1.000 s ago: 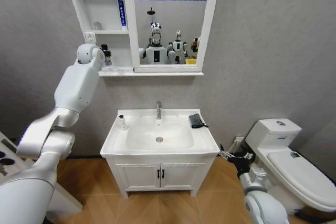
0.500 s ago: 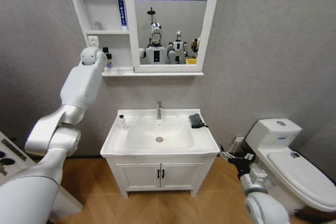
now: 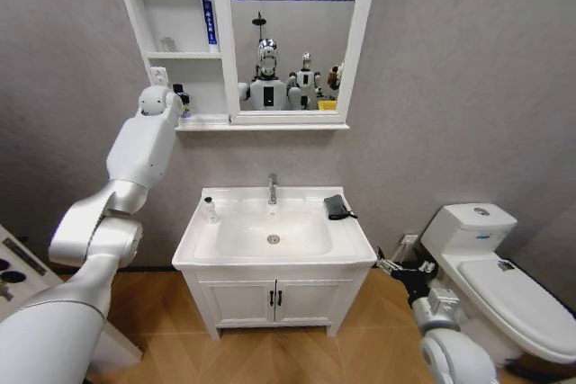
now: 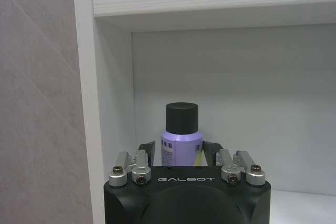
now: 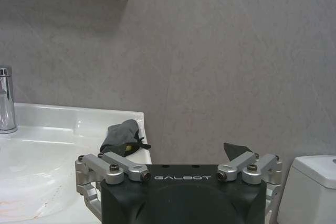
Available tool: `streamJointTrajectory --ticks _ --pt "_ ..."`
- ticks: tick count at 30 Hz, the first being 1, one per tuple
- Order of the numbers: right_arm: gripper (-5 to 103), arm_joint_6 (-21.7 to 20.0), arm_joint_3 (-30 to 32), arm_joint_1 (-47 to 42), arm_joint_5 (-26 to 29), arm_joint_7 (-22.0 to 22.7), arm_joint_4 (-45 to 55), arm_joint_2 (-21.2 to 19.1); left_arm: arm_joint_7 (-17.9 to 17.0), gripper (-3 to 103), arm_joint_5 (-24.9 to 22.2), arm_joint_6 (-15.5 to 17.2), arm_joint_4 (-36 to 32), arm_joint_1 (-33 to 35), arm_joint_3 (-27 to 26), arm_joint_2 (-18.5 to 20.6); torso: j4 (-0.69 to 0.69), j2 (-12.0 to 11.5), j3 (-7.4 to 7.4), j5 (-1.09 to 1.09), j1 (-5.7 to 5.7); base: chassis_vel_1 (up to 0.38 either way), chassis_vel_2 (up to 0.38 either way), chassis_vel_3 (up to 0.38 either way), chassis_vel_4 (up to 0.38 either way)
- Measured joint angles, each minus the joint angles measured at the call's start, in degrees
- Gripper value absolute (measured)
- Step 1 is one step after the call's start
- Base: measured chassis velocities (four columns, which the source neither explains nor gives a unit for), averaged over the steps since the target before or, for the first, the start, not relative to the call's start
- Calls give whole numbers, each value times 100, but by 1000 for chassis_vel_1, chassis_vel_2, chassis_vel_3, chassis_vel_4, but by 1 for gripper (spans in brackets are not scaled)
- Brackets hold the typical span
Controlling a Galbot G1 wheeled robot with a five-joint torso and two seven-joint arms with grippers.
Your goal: Move facial cleanser and shampoo from washbasin to cabinet, then wipe washbasin with towel.
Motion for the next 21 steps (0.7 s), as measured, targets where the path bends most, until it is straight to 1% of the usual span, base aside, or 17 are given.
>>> streamJointTrajectory --ticks 1,3,4,7,8,10,11,12,13,14,15,18,19,20,21 --pt "100 0 0 0 0 0 0 0 0 50 0 0 0 0 0 0 0 0 0 0 0 0 0 0 0" --pt "100 -2 -6 -1 0 -7 -2 1 31 61 11 -106 9 9 1 -24 -1 0 0 0 0 0 0 0 0" --pt "100 -2 -6 -1 0 -7 -2 1 31 61 11 -106 9 9 1 -24 -1 0 0 0 0 0 0 0 0" --pt "100 -2 -9 -23 -7 -12 -3 13 37 78 1 -110 5 5 4 -32 -1 0 0 0 0 0 0 0 0" --pt "100 -2 -9 -23 -7 -12 -3 13 37 78 1 -110 5 5 4 -32 -1 0 0 0 0 0 0 0 0" --pt "100 -1 -4 -53 -10 -15 8 15 41 88 -16 -111 -51 4 8 -9 -1 -1 0 0 0 0 0 0 0" --pt "100 -1 -4 -53 -10 -15 8 15 41 88 -16 -111 -51 4 8 -9 -1 -1 0 0 0 0 0 0 0" --pt "100 1 2 -65 -10 -16 19 15 6 94 -61 -101 -162 25 11 36 -2 0 0 0 0 0 0 0 0" --pt "100 4 13 -69 -9 -16 29 14 -100 98 -178 -40 -377 88 26 124 -3 0 0 1 0 0 0 0 0" --pt "100 6 27 -75 -6 -15 37 12 -248 99 -371 79 -710 188 54 257 -2 -1 0 0 1 0 0 0 0" --pt "100 6 27 -75 -6 -15 37 12 -248 99 -371 79 -710 188 54 257 -2 -1 0 0 1 0 0 0 0" --pt "100 6 34 -78 1 -14 55 10 -626 100 -954 383 -1848 567 107 711 0 0 0 0 0 0 0 0 0" --pt "100 6 34 -78 1 -14 55 10 -626 100 -954 383 -1848 567 107 711 0 0 0 0 0 0 0 0 0" --pt "100 6 29 -77 1 -14 55 8 -746 100 -1101 435 -2201 698 108 859 1 0 0 -1 0 0 0 0 0" --pt "100 3 4 -54 -4 -14 46 6 -889 100 -1308 500 -2701 883 106 1065 1 0 -1 -2 -1 0 0 0 0"
